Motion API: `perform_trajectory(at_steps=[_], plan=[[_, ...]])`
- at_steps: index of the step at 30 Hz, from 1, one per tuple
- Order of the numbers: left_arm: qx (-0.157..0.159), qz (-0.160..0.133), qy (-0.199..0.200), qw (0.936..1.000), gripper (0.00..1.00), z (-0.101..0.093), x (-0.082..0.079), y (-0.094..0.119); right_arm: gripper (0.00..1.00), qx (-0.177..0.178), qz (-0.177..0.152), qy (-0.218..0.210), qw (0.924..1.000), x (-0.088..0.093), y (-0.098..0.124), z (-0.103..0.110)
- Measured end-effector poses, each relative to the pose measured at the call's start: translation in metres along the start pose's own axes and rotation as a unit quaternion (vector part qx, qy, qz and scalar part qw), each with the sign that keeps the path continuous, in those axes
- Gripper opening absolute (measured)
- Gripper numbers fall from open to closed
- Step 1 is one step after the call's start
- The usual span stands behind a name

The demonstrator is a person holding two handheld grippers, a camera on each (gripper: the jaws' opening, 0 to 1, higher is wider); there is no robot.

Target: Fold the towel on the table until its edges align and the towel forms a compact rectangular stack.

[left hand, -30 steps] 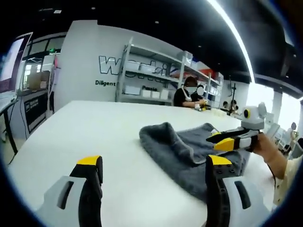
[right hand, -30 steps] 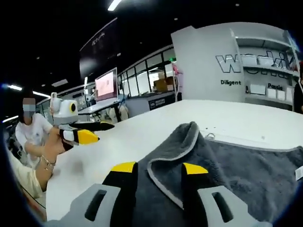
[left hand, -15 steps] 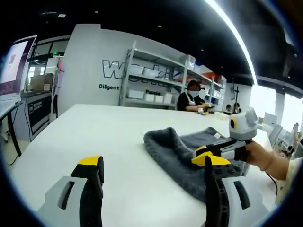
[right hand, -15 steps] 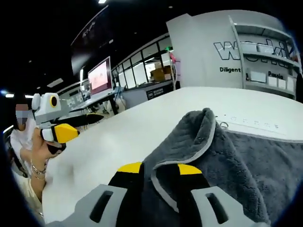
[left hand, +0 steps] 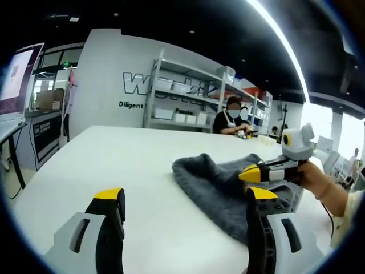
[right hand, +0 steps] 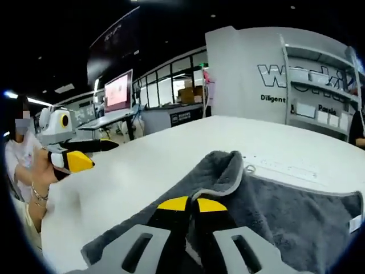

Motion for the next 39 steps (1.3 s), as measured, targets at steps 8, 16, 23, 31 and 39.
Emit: perform_trajectory(at_steps=[8, 16, 23, 31, 39], plan=[[-0.001, 0.002, 0.000, 1.0000, 0.86, 0.000, 0.002, 0.001, 0.00, 0.069, -0.043, 0.045, 0.9957, -0.030, 0.043, -0.026], [0.004, 0.003, -0.001, 1.0000, 0.86, -0.002, 0.001, 0.001, 0.00, 0.141, -0.065, 0.090, 0.9837, -0.060, 0.072, -0.061], [0.004, 0.006, -0.001, 1.0000, 0.86, 0.000, 0.001, 0.000, 0.00, 0.165, -0.085, 0.092, 0.9782, -0.079, 0.087, -0.078], [0.006, 0.009, -0.001, 0.9999, 0.86, 0.000, 0.001, -0.002, 0.00, 0.185, -0.122, 0.091, 0.9710, -0.103, 0.112, -0.088], [0.005, 0.013, -0.001, 0.9999, 0.86, 0.000, 0.002, -0.003, 0.00, 0.216, -0.143, 0.102, 0.9604, -0.126, 0.138, -0.100]])
Point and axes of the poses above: the point that each gripper's makers call its tool centre point, and the gripper's own axes: y roughly backward along the fingers, z roughly to its left, x roughly out of its underside, the point moved 5 cm from there along y, roughly backward along the fingers, and after that the axes turned 15 degrees about -y, right-handed, at the moved point
